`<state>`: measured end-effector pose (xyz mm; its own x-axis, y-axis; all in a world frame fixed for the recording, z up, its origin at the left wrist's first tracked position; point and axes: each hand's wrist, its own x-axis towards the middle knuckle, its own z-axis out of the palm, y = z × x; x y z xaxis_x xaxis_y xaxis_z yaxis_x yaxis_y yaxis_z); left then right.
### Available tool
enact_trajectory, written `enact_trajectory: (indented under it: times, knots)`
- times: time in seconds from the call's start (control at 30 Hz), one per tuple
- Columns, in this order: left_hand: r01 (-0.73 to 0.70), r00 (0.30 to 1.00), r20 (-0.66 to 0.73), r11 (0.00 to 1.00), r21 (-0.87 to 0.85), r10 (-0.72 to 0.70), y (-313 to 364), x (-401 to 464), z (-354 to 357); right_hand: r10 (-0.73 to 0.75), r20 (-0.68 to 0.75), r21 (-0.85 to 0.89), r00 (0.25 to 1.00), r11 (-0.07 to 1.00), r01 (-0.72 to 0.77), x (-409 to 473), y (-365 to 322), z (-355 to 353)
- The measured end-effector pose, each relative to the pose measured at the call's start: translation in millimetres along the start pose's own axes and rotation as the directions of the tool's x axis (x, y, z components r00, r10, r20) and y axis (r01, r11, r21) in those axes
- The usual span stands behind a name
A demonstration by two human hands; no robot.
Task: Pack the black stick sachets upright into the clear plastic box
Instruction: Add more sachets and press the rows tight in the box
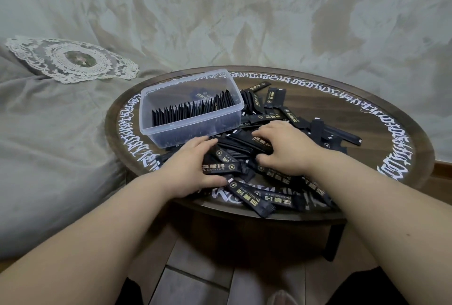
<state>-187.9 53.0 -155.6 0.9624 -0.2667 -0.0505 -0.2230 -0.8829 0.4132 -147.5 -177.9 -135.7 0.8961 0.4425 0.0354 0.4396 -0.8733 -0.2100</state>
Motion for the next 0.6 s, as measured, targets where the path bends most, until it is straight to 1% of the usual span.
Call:
enact_trajectory:
  times: [0.07,0.17,0.23,0.37,0.47,0.53,0.6]
  knots:
    - [-0.007,0.999,0.038,0.999,0.036,0.006,-7,-7,-6,0.023,-0.052,0.037,0.998,0.999,-0.021,1,-4,-2]
    - [-0.004,0.998,0.060,0.997,0.081,-0.001,-13,-12,-3,0.082,-0.003,0.043,0.997,0.996,-0.082,3,-9,2]
    - [0.005,1.000,0.024,0.997,0.081,-0.007,-12,-10,1,0.091,0.029,0.013,0.995,0.996,-0.092,5,-12,7]
    - [0.007,0.998,-0.060,0.996,0.086,-0.002,-2,0,8,0.071,-0.015,-0.016,0.997,0.997,-0.072,9,-20,15]
    - [0.012,0.994,-0.109,0.994,0.108,0.000,2,6,13,0.046,-0.008,-0.041,0.999,0.998,-0.046,13,-21,19]
    - [0.015,0.993,-0.121,0.994,0.112,-0.002,3,7,14,0.036,-0.016,-0.001,0.999,0.999,-0.036,13,-19,16]
    - [0.021,0.989,-0.146,0.994,0.103,-0.006,3,8,14,0.027,-0.031,0.086,0.999,0.996,-0.024,12,-18,12]
